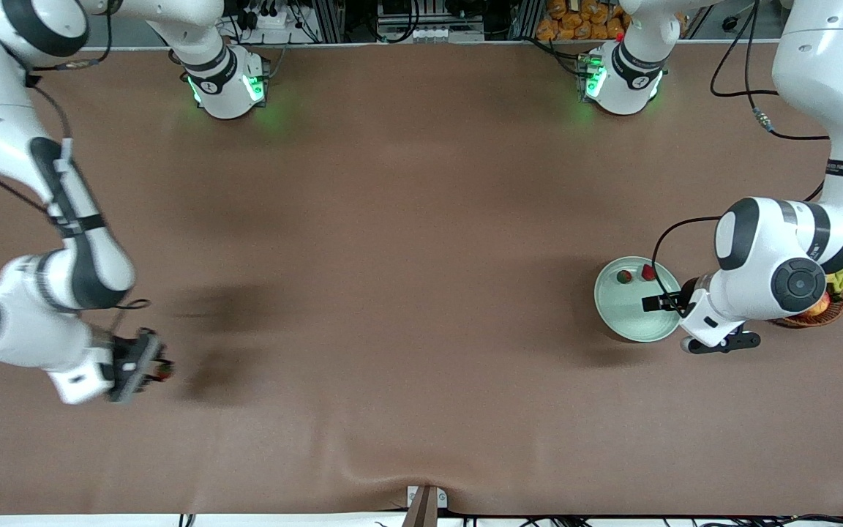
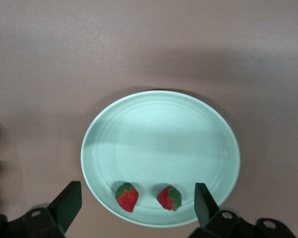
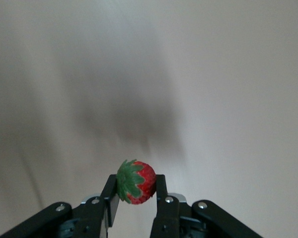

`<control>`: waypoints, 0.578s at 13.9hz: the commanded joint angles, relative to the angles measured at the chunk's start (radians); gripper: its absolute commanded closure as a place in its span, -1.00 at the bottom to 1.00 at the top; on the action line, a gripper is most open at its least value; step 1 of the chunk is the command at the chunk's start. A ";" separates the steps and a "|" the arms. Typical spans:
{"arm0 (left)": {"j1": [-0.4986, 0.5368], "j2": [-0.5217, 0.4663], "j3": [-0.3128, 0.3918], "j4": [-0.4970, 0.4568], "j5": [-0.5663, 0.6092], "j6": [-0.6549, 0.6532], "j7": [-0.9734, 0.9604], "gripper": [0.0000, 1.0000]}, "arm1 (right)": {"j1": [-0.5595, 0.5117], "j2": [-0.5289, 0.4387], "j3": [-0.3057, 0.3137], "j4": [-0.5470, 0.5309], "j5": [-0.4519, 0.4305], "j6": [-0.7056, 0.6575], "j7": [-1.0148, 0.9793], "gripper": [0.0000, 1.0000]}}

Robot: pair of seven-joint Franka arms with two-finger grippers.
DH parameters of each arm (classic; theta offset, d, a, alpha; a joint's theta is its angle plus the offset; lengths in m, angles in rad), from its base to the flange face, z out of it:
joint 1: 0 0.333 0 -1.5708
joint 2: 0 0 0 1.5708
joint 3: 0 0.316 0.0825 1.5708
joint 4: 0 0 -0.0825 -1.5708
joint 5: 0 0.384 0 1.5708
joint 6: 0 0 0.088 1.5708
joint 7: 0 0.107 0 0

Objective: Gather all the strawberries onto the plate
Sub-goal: 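Set the third strawberry mid-table with the right gripper while the left approaches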

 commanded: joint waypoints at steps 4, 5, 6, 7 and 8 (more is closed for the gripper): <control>-0.027 0.001 -0.118 0.000 0.004 -0.027 -0.325 -1.00 | 0.443 0.012 -0.106 0.054 -0.026 0.134 0.223 1.00; -0.050 0.006 -0.121 0.000 0.004 -0.025 -0.400 -1.00 | 0.523 0.012 -0.141 0.054 -0.025 0.150 0.294 1.00; -0.084 0.024 -0.121 0.000 0.004 -0.025 -0.455 -1.00 | 0.584 0.014 -0.161 0.056 -0.024 0.158 0.363 1.00; -0.113 0.036 -0.121 -0.002 0.005 -0.016 -0.502 -1.00 | 0.635 0.024 -0.173 0.062 -0.026 0.170 0.433 1.00; -0.132 0.052 -0.121 0.000 0.005 -0.009 -0.540 -1.00 | 0.682 0.034 -0.178 0.062 -0.026 0.186 0.519 0.93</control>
